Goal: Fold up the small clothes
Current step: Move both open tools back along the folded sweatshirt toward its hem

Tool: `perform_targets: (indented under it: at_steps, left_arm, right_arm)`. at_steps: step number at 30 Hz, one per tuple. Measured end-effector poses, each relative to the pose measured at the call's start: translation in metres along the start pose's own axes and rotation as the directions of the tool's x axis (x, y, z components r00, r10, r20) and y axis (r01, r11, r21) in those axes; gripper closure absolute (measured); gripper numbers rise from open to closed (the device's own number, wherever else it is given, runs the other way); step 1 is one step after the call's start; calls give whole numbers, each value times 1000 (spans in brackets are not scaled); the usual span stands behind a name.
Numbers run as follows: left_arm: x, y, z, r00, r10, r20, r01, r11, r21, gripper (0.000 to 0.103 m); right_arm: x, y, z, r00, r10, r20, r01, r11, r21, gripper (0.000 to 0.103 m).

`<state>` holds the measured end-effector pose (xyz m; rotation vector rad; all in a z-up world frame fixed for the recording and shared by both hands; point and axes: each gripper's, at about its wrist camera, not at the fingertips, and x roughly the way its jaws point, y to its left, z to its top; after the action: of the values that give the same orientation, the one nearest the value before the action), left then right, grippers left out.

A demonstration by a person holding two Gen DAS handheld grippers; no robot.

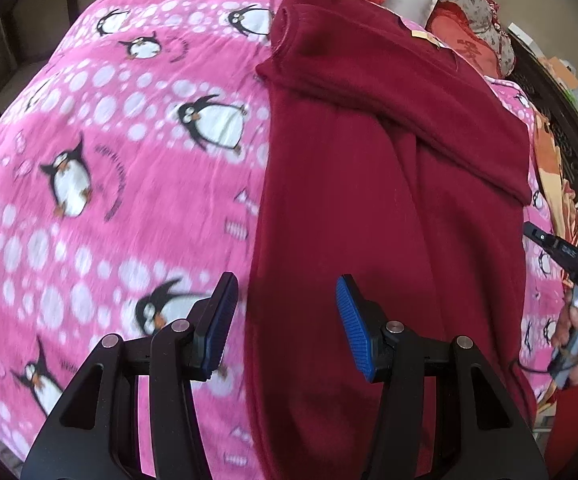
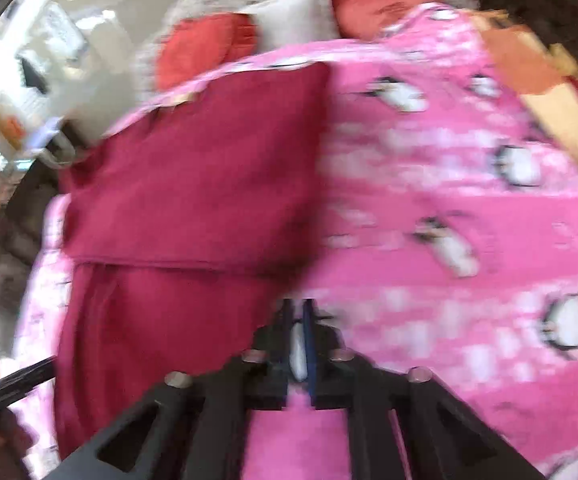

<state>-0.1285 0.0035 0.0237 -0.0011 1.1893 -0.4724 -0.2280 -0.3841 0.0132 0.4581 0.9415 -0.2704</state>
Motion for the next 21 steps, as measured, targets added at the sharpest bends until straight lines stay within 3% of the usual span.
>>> perform_targets:
  at_steps: [1, 4, 6, 8, 10, 12, 21]
  left_arm:
    - [-1, 1, -2, 1000, 1, -2, -1, 1000, 1, 52]
    - [-4, 5, -9, 1000, 3, -2, -3, 1000, -4, 52]
    - [-7, 9, -16, 1000, -8, -6, 8, 1000, -20, 52]
    - [-9, 10, -22, 1000, -22, -12, 22, 999, -32, 52]
    - [-11, 11, -30, 1000, -27, -14, 27, 999, -30, 52]
    - [-13, 12, -37, 999, -27, -18, 26, 999, -23, 52]
    - [-24, 6, -67, 999, -33, -41, 33, 999, 1, 52]
  right_arm:
    - [2, -10, -1, 1000, 12, -16, -11, 1000, 23, 103]
    - [-16, -17, -7, 983, 184, -17, -183, 981, 62, 102]
    - [-31, -11, -14, 984, 177, -35, -177, 984, 16, 91]
    - [-38, -6, -22, 971, 219, -91, -219, 976, 11, 56]
    - [-50, -6, -34, 942, 300, -150, -298, 954, 35, 56]
    - [-64, -6, -46, 928, 322, -188, -323, 946, 26, 56]
    - [-119, 0, -103, 888, 309, -342, -340, 940, -35, 51]
